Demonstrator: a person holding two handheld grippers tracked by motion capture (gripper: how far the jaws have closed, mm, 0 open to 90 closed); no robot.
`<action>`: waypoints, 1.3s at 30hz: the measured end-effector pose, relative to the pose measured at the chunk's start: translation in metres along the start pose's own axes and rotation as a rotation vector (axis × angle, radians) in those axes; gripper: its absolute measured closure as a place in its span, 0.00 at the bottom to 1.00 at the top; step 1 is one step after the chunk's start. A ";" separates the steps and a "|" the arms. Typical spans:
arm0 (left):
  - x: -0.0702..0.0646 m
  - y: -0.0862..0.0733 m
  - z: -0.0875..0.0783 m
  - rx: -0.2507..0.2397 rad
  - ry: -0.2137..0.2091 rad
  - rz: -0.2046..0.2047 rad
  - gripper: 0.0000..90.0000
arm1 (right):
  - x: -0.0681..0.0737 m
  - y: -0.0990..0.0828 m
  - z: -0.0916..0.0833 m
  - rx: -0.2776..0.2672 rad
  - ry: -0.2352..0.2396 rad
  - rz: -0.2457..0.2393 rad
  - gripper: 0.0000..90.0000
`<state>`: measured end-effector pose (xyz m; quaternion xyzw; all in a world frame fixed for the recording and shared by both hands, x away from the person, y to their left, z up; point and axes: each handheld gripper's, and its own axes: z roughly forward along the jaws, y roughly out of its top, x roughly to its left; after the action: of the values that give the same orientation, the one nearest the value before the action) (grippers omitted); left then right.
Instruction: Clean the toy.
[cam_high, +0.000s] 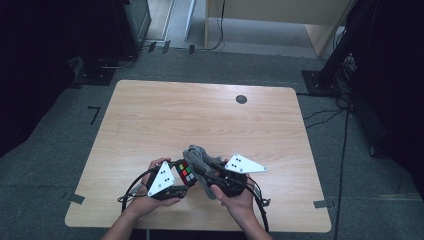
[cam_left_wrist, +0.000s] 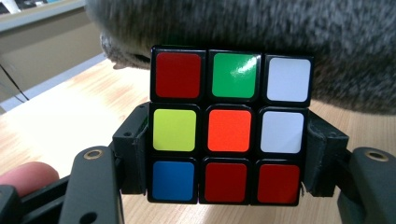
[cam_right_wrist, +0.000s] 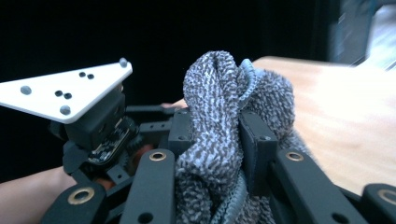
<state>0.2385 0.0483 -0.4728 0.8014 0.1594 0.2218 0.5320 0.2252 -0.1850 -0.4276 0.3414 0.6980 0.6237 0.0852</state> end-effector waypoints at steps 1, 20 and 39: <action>0.000 0.000 -0.001 -0.006 0.000 0.000 0.37 | -0.002 -0.001 0.000 0.002 -0.002 0.006 0.78; 0.003 0.003 -0.006 -0.040 -0.010 -0.022 0.37 | -0.012 0.002 -0.003 0.011 -0.027 0.038 0.77; 0.018 0.002 -0.015 -0.152 -0.076 -0.145 0.37 | -0.032 0.001 -0.012 -0.017 -0.085 0.122 0.77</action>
<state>0.2455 0.0683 -0.4629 0.7530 0.1793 0.1636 0.6117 0.2430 -0.2136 -0.4342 0.4084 0.6663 0.6188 0.0795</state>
